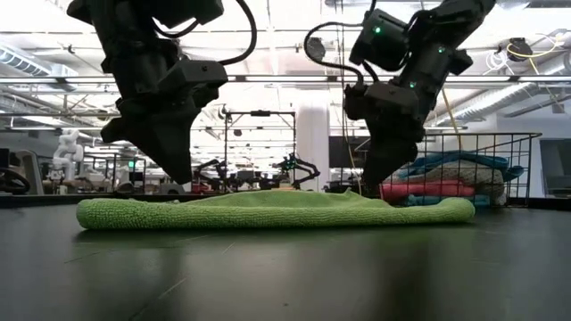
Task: Fold microfiber towels
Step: Fold the green towel
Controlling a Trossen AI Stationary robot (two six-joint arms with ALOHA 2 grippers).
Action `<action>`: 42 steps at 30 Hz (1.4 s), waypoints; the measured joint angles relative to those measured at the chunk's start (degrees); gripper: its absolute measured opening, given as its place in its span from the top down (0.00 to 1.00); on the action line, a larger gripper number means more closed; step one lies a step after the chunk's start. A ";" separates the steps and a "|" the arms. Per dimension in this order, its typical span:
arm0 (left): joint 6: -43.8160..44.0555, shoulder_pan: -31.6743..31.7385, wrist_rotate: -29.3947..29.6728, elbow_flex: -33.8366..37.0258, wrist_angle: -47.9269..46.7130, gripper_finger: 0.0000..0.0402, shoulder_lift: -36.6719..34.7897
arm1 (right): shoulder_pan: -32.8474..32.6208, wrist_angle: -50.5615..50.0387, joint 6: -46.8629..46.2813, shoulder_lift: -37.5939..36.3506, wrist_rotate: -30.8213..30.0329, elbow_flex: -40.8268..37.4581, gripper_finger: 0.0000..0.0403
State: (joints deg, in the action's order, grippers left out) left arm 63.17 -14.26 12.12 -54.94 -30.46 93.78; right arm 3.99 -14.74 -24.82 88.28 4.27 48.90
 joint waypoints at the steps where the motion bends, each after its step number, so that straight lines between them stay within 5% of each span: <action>1: -0.16 0.19 0.00 0.00 0.06 0.94 0.00 | 0.42 0.23 0.79 0.53 -0.01 0.00 0.66; 14: 0.16 0.80 0.02 0.00 0.23 0.94 -0.02 | 6.86 3.42 6.04 2.57 -1.25 0.02 0.65; 33: 2.77 0.85 0.99 -0.02 0.36 0.94 -0.04 | 7.21 8.98 4.36 8.90 2.92 0.02 0.65; 42: 3.05 0.85 0.99 -0.02 0.57 0.94 -0.04 | 6.77 7.22 2.35 4.49 3.52 0.00 0.87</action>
State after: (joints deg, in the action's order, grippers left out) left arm 66.22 -13.41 13.10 -54.96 -29.89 93.73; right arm 10.76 -7.53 -22.47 92.76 7.79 48.90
